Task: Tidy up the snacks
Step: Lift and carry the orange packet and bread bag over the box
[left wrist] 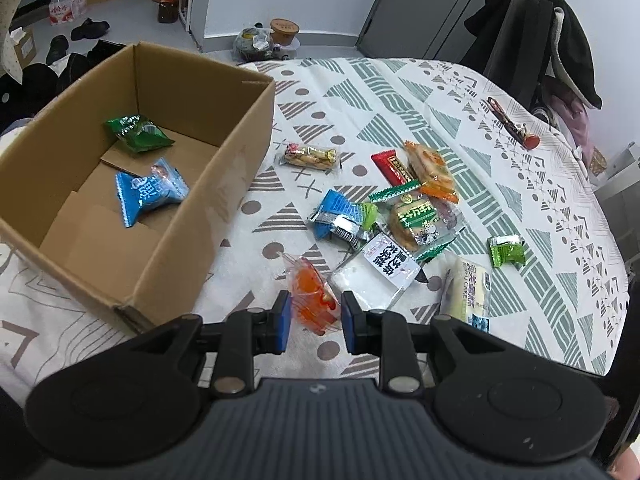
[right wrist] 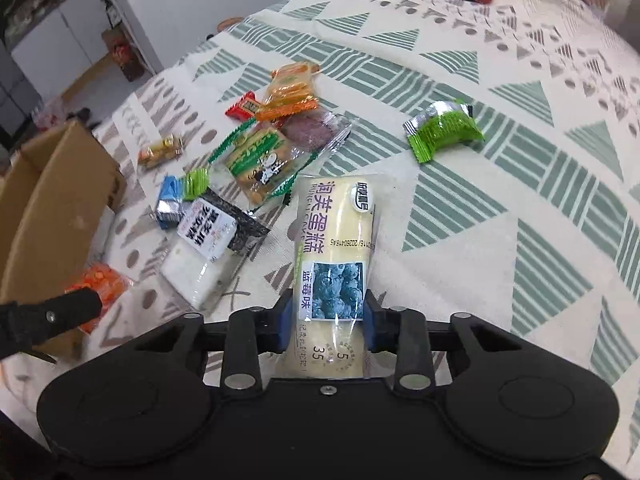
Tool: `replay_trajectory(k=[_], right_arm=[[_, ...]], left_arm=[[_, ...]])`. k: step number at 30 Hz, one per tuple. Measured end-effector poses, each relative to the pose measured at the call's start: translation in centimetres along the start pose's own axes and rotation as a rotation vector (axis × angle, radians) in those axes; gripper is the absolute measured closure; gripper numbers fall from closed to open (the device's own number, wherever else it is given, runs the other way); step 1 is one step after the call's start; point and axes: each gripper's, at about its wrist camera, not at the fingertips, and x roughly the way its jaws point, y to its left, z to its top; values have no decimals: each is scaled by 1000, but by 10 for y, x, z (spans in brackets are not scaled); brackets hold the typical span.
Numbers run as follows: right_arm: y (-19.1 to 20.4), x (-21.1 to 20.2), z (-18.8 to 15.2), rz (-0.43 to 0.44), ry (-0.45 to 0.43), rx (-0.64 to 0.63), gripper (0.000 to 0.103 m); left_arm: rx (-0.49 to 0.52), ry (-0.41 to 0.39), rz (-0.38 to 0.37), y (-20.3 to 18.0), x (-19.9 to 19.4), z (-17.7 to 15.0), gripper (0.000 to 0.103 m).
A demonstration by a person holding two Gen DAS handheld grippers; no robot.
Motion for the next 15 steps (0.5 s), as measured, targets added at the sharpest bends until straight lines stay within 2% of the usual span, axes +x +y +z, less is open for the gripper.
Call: replay_trajectory(k=[8, 12, 15], right_arm=[[-6, -31, 3, 122, -68, 71, 73], [-3, -52, 6, 211, -126, 80, 73], [2, -66, 10, 239, -181, 62, 73]], left_arm=[[14, -50, -2, -5, -26, 2, 78], [21, -73, -1, -6, -38, 4, 78], [24, -91, -1, -6, -48, 6, 78]])
